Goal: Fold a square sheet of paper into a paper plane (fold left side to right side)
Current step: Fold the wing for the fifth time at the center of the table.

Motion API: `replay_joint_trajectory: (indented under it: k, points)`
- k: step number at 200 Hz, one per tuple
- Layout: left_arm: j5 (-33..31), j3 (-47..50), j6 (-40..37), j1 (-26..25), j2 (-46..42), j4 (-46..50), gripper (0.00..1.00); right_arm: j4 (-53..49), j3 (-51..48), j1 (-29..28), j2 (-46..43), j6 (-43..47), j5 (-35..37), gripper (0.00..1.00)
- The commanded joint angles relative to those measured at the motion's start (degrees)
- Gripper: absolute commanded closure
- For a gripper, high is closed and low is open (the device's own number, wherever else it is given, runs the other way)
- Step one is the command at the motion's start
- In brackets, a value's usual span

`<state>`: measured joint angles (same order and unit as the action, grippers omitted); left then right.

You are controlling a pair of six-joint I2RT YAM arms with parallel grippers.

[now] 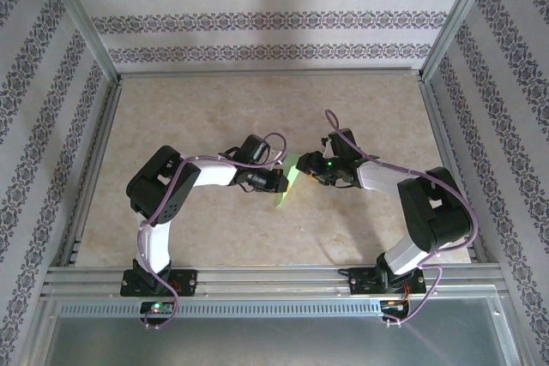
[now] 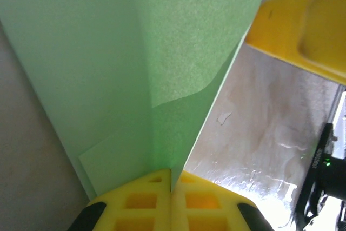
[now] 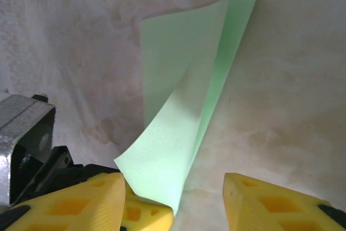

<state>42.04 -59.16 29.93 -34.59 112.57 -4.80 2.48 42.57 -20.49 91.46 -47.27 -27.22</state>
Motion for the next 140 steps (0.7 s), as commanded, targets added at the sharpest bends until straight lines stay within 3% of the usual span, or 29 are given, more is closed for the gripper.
replay_joint_trajectory:
  k: [1,66,140]
  points:
    - [3.22,-0.59,4.12,1.07,1.14,-6.04,0.98,3.38,0.76,-0.58,1.15,-1.22,1.58,0.49]
    - [4.97,1.58,11.09,2.42,1.94,-15.68,0.98,6.1,1.33,-1.31,3.08,-1.99,2.7,0.53]
    - [5.55,0.85,11.9,2.69,3.34,-15.59,0.98,7.11,3.66,-1.83,6.31,-2.12,4.18,0.54]
